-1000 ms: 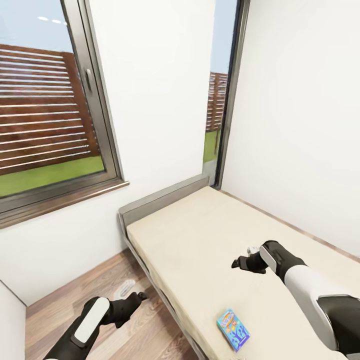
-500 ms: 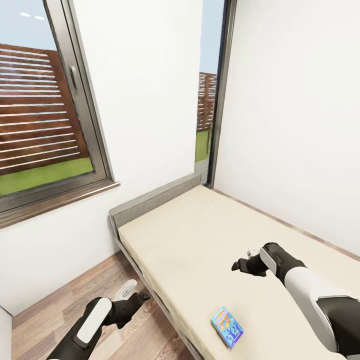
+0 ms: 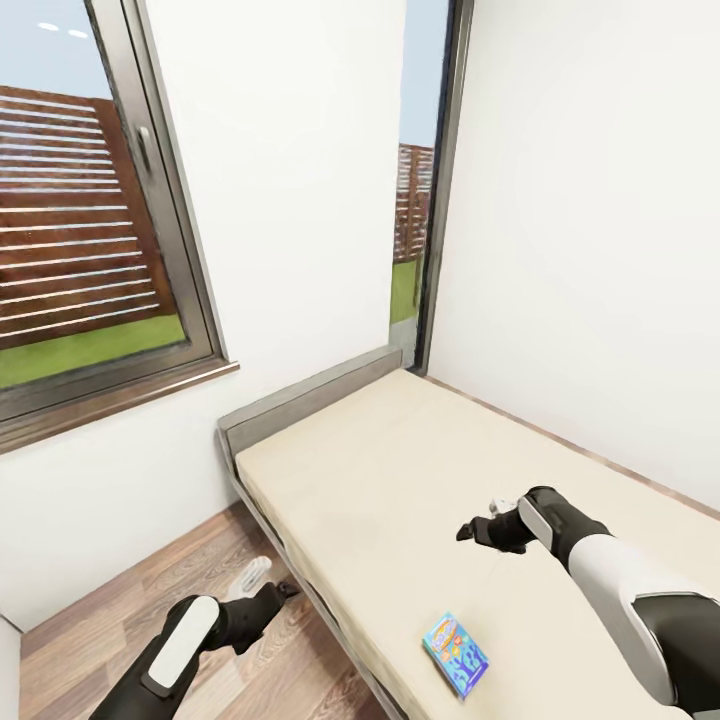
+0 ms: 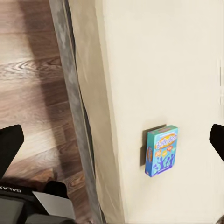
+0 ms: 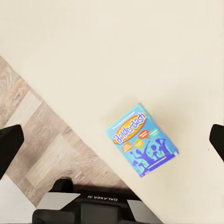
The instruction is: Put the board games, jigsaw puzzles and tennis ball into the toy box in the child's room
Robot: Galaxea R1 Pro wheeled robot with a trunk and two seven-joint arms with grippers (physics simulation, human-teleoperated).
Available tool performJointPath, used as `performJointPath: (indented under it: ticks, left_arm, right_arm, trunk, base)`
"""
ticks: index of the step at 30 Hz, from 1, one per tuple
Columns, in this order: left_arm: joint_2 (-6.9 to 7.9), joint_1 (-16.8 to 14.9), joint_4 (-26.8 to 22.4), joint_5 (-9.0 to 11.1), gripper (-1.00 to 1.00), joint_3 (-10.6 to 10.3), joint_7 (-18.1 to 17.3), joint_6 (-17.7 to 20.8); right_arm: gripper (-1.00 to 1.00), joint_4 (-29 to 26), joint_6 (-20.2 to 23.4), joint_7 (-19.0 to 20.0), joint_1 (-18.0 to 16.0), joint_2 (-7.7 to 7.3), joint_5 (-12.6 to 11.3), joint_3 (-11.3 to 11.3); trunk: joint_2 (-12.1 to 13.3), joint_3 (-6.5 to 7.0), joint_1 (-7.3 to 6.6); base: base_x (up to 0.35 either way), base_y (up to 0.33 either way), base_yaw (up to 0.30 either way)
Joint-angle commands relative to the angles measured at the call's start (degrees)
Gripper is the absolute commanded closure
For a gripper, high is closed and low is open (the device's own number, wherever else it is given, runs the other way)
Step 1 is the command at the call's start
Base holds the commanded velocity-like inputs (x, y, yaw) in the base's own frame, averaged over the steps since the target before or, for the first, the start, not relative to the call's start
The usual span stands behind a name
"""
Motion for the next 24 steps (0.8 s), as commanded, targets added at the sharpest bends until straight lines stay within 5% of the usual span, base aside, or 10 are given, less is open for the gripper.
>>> performJointPath:
  ticks: [1, 5, 6, 8, 13, 24]
  left_arm:
    - [0.13, 0.04, -0.19, 0.67, -1.00, -0.17, -0.47, 0.06]
    - [0.25, 0.40, -0.32, 0.76, -1.00, -0.01, -2.99, 0.23]
    - [0.59, 1.02, -0.44, 0.81, -1.00, 0.17, -5.84, 0.39]
    - [1.27, 1.62, -0.51, 0.88, -1.00, 0.53, -8.52, 0.51]
    - [2.71, 2.47, -0.61, 1.04, -1.00, 2.03, -13.48, 0.74]
    - [3.11, 3.16, -2.75, 1.03, -1.00, 2.31, -15.09, 1.02]
  right_arm:
    - [-1.00, -0.01, 0.15, 2.39, -0.01, -0.19, -0.15, 0.49]
    - [-1.00, 0.07, 0.06, 7.54, 0.28, -0.64, 0.09, 0.57]
    - [-1.00, 0.06, 0.00, 12.48, 0.84, -1.28, 0.36, 0.73]
    - [-1.00, 0.01, -0.06, 16.14, 1.40, -1.88, 0.72, 0.85]
    - [-1.00, -0.13, -0.21, 21.19, 2.20, -2.78, 1.48, 1.00]
    - [-1.00, -0.15, -1.68, 22.56, 2.75, -3.05, 1.61, 0.90]
  trunk:
    - [-0.49, -0.27, 0.24]
    - [-2.09, -0.99, 1.12]
    - [-2.49, -1.17, 1.34]
    - [-3.30, -1.53, 1.78]
    - [-5.30, -2.43, 2.88]
    - [-9.71, -4.40, 5.29]
  base:
    - [0.000, 0.000, 0.000]
    - [0.000, 0.000, 0.000]
    - [0.000, 0.000, 0.000]
    - [0.000, 0.000, 0.000]
    - [0.000, 0.000, 0.000]
    - [0.000, 0.000, 0.000]
